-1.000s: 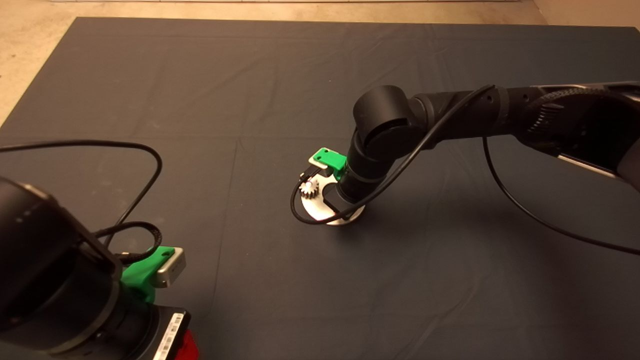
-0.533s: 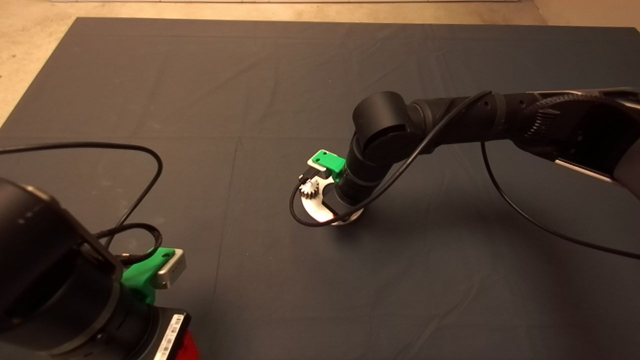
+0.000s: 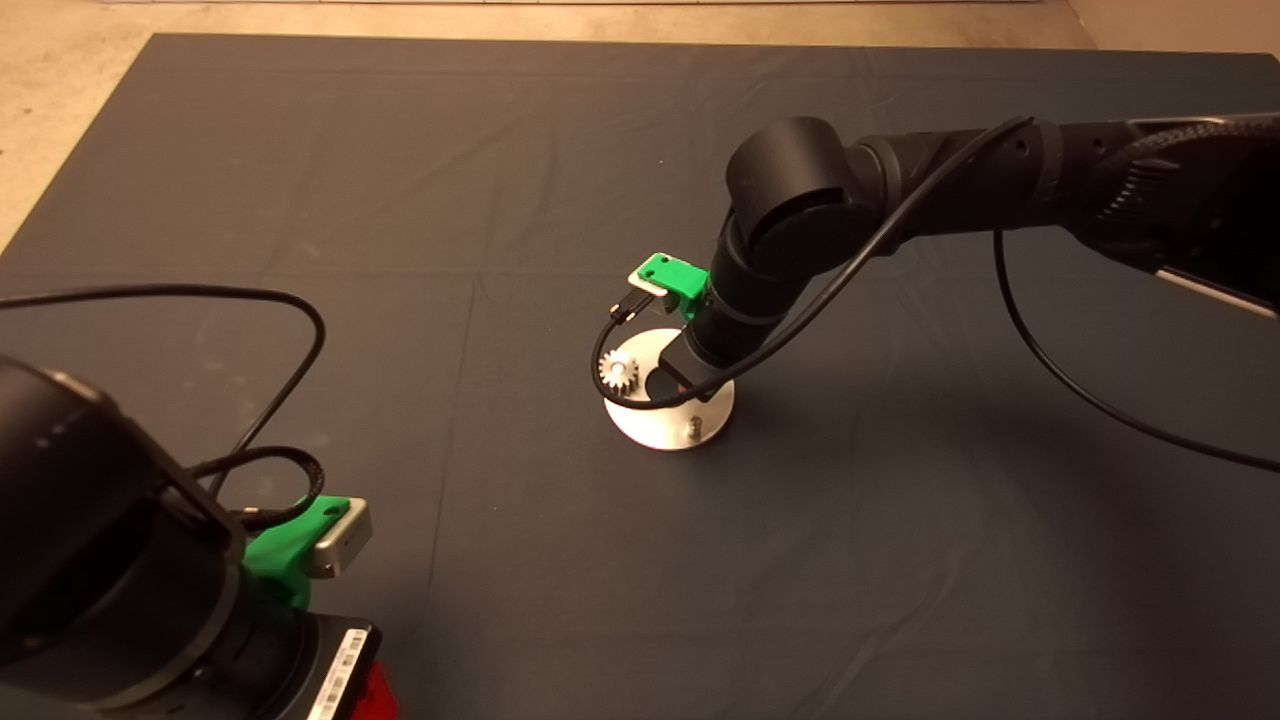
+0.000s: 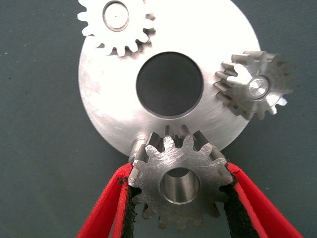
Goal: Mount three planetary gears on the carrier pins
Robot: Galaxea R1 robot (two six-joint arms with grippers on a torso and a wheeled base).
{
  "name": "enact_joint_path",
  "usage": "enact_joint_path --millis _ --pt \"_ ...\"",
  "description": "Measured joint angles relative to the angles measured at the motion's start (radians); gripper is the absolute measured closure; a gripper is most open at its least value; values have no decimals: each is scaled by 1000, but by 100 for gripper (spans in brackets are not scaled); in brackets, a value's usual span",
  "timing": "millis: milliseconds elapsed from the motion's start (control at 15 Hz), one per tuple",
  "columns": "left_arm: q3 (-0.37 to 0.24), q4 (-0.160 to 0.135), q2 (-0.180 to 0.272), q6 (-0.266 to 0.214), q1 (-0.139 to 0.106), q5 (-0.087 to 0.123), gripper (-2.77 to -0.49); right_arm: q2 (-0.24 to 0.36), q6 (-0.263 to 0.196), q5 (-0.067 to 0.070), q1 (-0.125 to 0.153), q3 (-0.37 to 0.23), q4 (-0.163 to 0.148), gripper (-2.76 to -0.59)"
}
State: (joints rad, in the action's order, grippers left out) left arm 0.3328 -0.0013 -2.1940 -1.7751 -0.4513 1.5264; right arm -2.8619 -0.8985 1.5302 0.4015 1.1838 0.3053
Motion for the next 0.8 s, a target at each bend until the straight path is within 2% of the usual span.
enact_joint_path --millis 200,333,533,667,800 --pt "0 0 0 0 0 0 -204 0 0 4 0 -16 -13 -105" --pt "0 0 0 0 0 0 -204 0 -2 1 0 -33 -14 -105" --pt "0 0 0 0 0 0 -204 13 -4 1 -16 -66 -14 -105" --pt "0 0 0 0 0 0 -204 28 -4 1 -48 -74 -13 -105" --pt "0 0 0 0 0 0 -204 40 -4 6 -100 -78 0 -105"
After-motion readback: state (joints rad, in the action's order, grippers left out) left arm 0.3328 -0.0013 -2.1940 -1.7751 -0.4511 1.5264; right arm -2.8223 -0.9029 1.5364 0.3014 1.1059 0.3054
